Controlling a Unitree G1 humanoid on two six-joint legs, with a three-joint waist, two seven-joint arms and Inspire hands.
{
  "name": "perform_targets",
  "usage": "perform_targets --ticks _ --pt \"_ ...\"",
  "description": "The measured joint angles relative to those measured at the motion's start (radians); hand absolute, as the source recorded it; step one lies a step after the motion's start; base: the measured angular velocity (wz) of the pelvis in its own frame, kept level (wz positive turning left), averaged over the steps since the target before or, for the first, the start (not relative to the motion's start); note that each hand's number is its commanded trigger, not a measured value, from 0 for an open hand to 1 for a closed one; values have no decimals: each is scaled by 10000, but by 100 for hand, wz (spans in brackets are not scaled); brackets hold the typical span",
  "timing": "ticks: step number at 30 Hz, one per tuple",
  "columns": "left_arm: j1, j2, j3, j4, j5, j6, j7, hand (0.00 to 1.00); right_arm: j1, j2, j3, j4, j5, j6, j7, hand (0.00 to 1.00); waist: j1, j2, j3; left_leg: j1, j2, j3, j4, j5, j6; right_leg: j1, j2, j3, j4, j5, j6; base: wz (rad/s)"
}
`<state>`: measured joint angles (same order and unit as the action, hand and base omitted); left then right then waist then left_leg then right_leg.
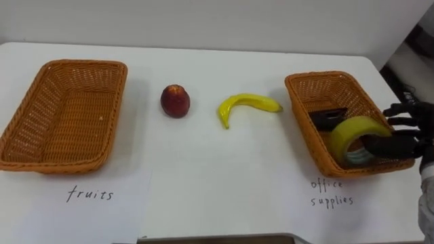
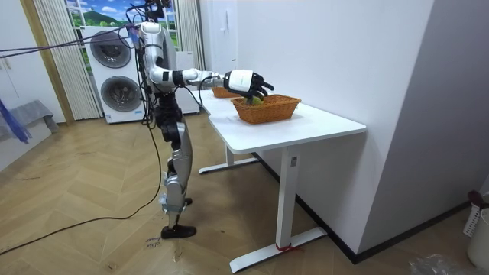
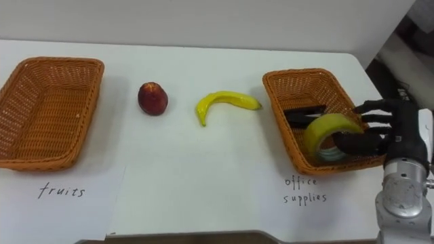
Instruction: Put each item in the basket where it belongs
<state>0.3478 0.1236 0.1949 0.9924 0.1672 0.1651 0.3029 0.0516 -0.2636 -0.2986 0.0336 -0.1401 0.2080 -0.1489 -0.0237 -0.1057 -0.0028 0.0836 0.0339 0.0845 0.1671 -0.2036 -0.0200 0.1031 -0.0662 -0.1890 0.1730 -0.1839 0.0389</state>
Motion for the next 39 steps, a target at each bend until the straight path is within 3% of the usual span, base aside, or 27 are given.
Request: perform_targets --ticks 21,29,39 --pt "-2 0 -8 -53 10 -1 -108 0 -219 -126 4 -69 58 -3 218 0 55 -5 4 -1 2 1 -9 0 -1 0 2 -12 6 0 0 0" --pt "-78 19 6 -29 0 -3 -472 0 -426 -482 23 -249 -59 -2 521 0 254 -164 36 4 5 17 -1 0 0 -6 2 2 17 0 0 0" --pt "-63 23 195 -14 0 -73 -512 0 -1569 -654 29 -1139 -105 -9 675 0 351 -356 35 -31 7 3 -10 0 -1 -34 2 -38 19 -1 1 0"
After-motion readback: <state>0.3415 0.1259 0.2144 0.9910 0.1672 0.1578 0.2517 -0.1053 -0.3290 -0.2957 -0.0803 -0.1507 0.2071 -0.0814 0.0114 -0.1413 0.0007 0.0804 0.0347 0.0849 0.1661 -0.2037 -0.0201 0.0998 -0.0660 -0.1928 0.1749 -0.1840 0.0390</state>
